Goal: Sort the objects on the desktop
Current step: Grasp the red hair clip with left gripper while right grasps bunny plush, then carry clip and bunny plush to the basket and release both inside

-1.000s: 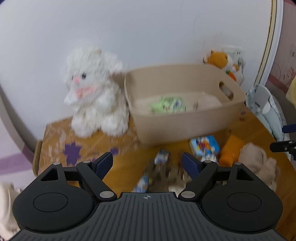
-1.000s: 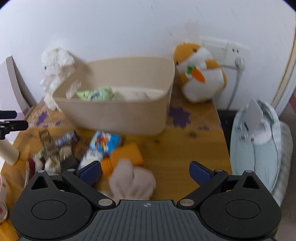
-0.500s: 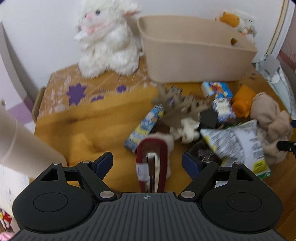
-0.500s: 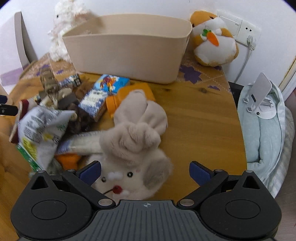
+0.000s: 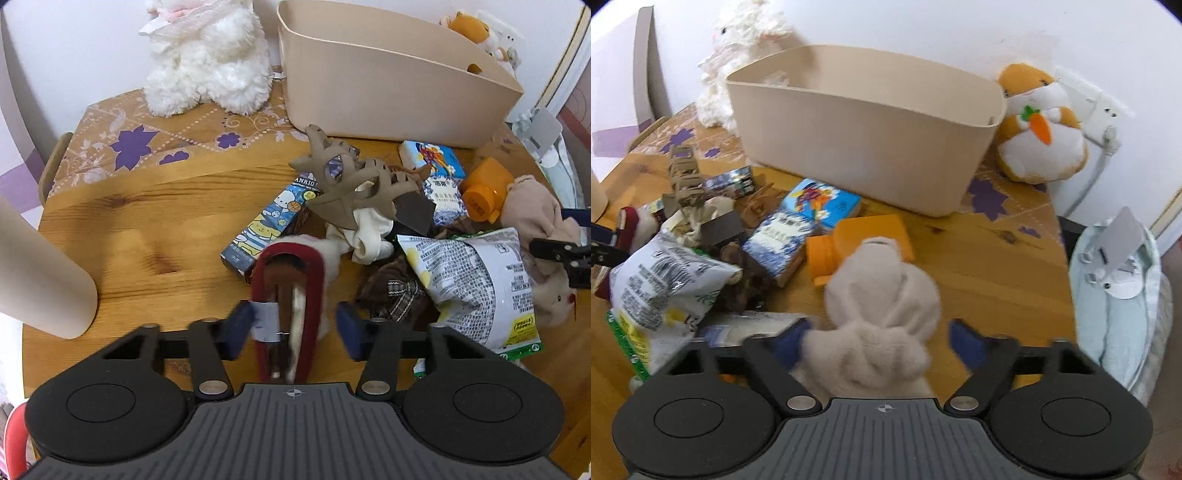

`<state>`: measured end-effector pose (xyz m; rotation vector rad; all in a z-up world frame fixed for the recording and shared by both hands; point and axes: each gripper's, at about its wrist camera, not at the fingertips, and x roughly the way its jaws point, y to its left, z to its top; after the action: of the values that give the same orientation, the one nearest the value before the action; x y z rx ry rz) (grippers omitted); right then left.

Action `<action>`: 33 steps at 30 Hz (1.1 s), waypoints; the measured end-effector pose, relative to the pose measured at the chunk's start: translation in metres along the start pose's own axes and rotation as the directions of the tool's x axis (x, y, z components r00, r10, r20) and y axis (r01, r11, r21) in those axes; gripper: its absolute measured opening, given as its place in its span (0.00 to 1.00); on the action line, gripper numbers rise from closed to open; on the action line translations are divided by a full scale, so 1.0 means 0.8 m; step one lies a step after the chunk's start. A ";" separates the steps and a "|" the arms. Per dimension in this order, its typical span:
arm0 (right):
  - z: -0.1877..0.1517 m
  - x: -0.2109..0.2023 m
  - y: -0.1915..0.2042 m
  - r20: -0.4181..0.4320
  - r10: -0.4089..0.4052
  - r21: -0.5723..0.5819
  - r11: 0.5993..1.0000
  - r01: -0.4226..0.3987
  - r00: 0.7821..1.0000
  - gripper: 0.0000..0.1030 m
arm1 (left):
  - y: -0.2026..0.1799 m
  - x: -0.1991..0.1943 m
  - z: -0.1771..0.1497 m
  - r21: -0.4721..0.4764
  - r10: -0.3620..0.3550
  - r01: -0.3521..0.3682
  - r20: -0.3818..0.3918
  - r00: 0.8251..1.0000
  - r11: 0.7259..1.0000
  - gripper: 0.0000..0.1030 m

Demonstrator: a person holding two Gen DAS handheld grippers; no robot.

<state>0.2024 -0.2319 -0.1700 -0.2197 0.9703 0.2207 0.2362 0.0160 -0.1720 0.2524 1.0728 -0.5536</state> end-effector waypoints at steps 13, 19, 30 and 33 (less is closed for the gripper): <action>-0.012 -0.038 -0.007 0.040 0.070 0.039 0.997 -0.072 0.997 0.39 | 0.011 -0.015 -0.003 -0.034 -0.052 0.053 0.017 0.998 0.998 0.32; -0.009 -0.063 -0.018 0.078 0.090 0.061 0.994 -0.095 0.993 0.39 | 0.007 -0.039 0.008 0.008 -0.069 0.069 0.055 0.996 0.998 0.32; 0.031 -0.108 -0.058 0.187 0.071 0.093 0.992 -0.089 0.980 0.38 | 0.010 -0.083 0.068 0.042 -0.105 0.099 0.179 0.978 0.994 0.32; 0.055 -0.118 -0.074 0.229 0.052 0.086 0.994 -0.074 0.972 0.38 | 0.006 -0.093 0.097 0.072 -0.110 0.096 0.219 0.970 0.993 0.32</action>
<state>0.2024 -0.2839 -0.0620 -0.0744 0.7596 0.2520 0.2711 0.0077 -0.0707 0.1837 0.8555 -0.6922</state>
